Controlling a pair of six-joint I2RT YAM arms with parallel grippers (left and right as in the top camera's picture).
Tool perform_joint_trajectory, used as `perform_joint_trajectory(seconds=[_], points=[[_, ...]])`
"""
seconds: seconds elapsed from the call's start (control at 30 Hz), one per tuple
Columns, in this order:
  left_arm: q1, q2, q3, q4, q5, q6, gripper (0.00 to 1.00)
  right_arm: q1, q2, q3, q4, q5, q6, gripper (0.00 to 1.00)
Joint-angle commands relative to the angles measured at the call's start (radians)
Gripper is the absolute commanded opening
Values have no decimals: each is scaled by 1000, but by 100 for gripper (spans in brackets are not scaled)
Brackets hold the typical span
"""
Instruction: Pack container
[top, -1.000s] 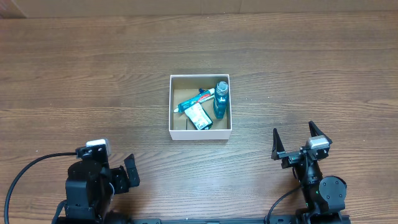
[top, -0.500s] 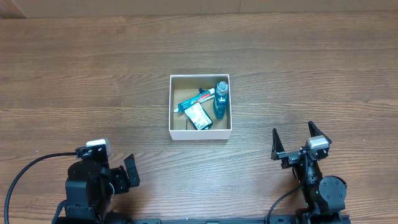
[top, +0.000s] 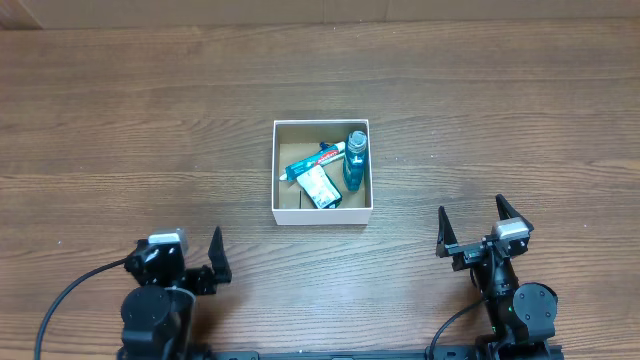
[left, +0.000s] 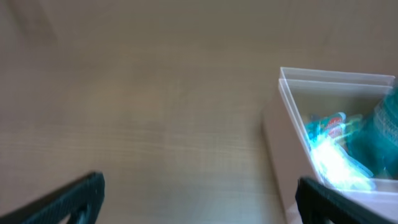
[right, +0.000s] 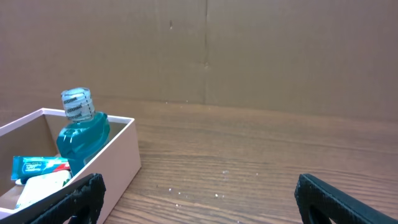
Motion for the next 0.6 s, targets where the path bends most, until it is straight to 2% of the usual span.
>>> perform_joint_trajectory(seconds=[0.0,0.07,0.17,0.3,0.57], points=[[5,-62,-169,291,-8,138,100,-3,-8,-11,4,-5,0,100],[6,-83,-256,445,4,173,100,-3,-8,-11,4,-5,0,100],[7,-108,-323,536,29,216,100,-3,-8,-11,4,-5,0,100],[28,-108,-322,441,58,201,100,-3,-8,-11,4,-5,0,100],[33,-107,-321,440,95,185,100,-3,-8,-11,4,-5,0,100]])
